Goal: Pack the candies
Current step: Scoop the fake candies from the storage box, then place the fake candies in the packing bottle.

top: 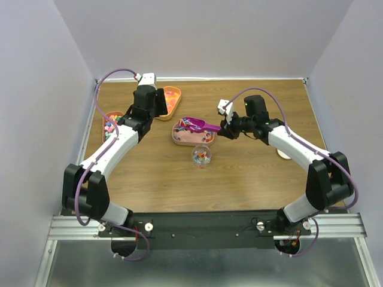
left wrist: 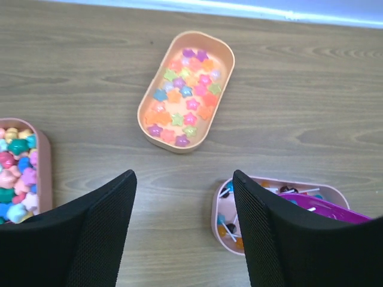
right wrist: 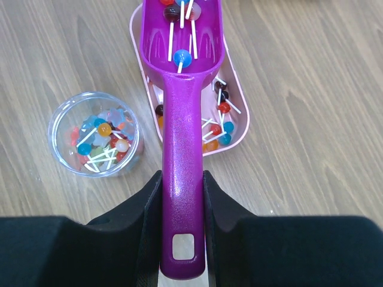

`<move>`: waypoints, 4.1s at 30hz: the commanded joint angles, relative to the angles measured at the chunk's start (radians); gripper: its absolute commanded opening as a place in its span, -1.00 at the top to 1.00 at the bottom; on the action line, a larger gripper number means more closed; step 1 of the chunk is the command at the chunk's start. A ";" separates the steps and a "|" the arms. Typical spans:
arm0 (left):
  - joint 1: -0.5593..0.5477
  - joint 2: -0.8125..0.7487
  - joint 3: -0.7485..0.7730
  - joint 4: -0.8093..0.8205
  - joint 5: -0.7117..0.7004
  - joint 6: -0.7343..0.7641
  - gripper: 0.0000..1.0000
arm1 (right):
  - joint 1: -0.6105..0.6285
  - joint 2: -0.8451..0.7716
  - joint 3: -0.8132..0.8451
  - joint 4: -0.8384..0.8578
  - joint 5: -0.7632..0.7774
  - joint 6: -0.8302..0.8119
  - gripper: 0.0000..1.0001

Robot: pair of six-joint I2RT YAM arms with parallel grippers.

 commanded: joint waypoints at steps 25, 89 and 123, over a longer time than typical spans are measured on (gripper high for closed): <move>0.012 -0.346 -0.207 0.066 -0.222 0.068 -0.76 | 0.013 -0.380 -0.146 -0.037 0.185 0.211 0.99; 0.013 -0.415 -0.284 0.132 -0.262 0.089 -0.75 | 0.220 -0.808 -0.571 0.161 0.414 0.550 0.99; 0.013 -0.417 -0.287 0.135 -0.263 0.091 -0.74 | 0.277 -0.888 -0.666 0.084 0.417 0.761 0.99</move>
